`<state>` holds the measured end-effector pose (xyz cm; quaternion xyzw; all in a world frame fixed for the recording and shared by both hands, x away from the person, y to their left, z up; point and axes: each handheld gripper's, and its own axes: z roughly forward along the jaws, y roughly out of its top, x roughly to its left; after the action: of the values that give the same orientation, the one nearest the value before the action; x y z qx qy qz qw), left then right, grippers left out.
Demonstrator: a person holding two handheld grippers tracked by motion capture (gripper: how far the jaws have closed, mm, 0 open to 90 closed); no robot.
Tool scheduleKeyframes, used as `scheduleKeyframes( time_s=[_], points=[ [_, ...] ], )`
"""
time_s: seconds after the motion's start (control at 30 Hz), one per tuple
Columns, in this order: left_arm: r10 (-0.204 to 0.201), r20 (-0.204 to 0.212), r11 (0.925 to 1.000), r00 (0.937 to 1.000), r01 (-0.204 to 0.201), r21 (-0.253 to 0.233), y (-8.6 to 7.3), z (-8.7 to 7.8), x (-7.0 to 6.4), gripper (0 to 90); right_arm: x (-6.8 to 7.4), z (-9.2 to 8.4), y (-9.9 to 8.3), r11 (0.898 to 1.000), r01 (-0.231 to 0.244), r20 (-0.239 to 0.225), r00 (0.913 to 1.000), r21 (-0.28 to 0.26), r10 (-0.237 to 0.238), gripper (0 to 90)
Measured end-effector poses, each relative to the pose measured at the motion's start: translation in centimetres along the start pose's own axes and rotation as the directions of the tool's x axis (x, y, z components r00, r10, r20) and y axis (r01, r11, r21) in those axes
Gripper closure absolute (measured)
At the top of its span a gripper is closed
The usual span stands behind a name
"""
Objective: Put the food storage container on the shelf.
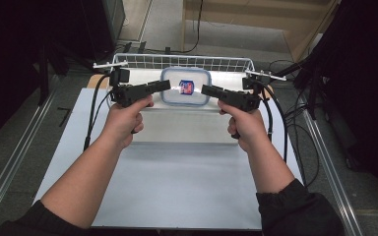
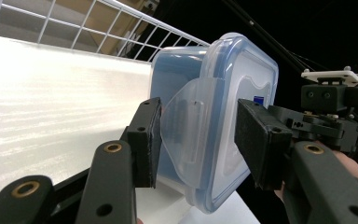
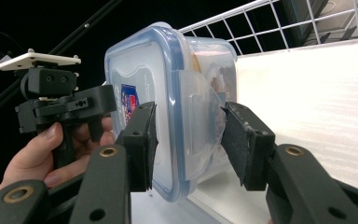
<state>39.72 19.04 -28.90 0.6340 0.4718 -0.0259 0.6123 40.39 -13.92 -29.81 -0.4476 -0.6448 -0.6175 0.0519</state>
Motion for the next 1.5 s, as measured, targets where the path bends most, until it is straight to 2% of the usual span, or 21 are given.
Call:
scheduleKeyframes(
  time_s=[0.23,0.37,0.73,0.93,1.13,1.23,1.33,1.43,1.47,1.5],
  points=[
    [-0.010,-0.012,0.9999,0.9999,0.010,-0.011,0.1,0.4,0.0,52.0,-0.3,0.3,0.0,1.000,-0.001,0.012,0.9999,-0.004,0.001,55.4],
    [-0.004,-0.019,1.0000,0.9998,0.004,-0.007,0.2,0.5,0.0,51.9,-0.4,0.4,0.2,1.000,-0.014,0.017,0.9998,-0.005,0.014,54.5],
    [0.003,-0.032,1.0000,0.9995,-0.003,-0.006,0.4,0.8,0.0,48.9,-0.6,0.6,0.6,1.000,-0.012,0.040,0.9991,-0.016,0.013,52.7],
    [0.007,-0.063,1.0000,0.9980,-0.007,0.002,0.3,1.1,0.3,46.4,-0.8,0.5,0.7,1.000,-0.007,0.067,0.9977,-0.024,0.008,55.0],
    [0.008,-0.076,1.0000,0.9971,-0.008,-0.005,0.5,1.2,0.4,49.5,-0.9,0.4,0.8,1.000,-0.004,0.079,0.9968,-0.027,0.006,57.5],
    [0.025,-0.087,0.9995,0.9959,-0.026,-0.014,0.5,1.0,0.3,48.5,-0.8,0.3,0.8,1.000,0.000,0.083,0.9965,-0.026,0.002,58.1],
    [0.061,-0.121,0.9976,0.9907,-0.065,-0.025,0.3,0.7,-0.1,47.8,-0.6,0.0,0.8,0.999,0.016,0.092,0.9957,-0.033,-0.013,58.8],
    [0.080,-0.124,0.9955,0.9891,-0.085,-0.042,0.2,0.1,-0.5,50.9,-0.4,-0.4,0.9,0.999,0.031,0.097,0.9949,-0.035,-0.027,61.4],
    [0.096,-0.126,0.9936,0.9873,-0.103,-0.048,0.1,-0.2,-0.8,52.7,-0.3,-0.6,0.9,0.999,0.037,0.100,0.9944,-0.034,-0.034,63.0],
    [0.123,-0.139,0.9894,0.9825,-0.133,-0.059,-0.1,-0.7,-1.3,58.5,0.1,-0.9,0.8,0.997,0.067,0.110,0.9919,-0.034,-0.063,65.1]
  ],
)
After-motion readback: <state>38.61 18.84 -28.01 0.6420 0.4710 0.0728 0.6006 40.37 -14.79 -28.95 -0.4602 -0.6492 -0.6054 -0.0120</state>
